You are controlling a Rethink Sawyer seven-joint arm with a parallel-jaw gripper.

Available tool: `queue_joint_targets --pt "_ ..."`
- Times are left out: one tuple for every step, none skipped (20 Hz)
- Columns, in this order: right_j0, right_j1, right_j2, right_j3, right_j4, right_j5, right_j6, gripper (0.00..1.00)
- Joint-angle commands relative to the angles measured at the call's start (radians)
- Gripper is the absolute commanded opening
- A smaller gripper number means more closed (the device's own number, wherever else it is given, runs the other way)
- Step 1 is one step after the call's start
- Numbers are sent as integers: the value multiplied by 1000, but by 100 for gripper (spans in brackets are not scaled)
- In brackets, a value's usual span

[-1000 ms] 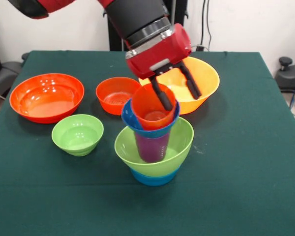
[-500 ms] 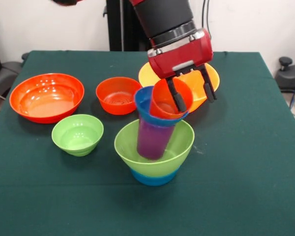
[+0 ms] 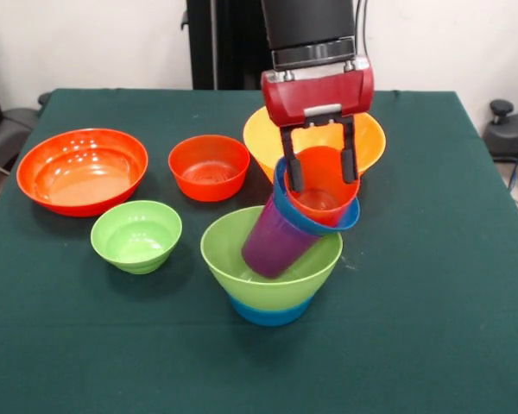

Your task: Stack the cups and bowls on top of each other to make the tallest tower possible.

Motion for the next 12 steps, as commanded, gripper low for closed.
queue_joint_targets --pt "17 -42 -162 -40 -38 -19 76 100" --pt "14 -42 -159 -38 -22 -7 64 100" --pt "8 -40 -155 -36 -9 0 52 100" --pt "-1 -34 -146 -32 11 16 36 100" --pt "-4 -32 -143 -29 21 21 28 100" --pt "-8 -28 -140 -26 39 36 21 100" --pt "-3 -30 -146 -26 40 39 24 100" --pt "3 -31 -154 -24 46 46 29 100" --pt "7 -30 -160 -24 50 47 31 100" --pt "10 -28 -165 -21 57 47 33 100" --pt "12 -26 -168 -18 62 43 31 100" --pt "14 -21 -171 -17 64 35 30 100"
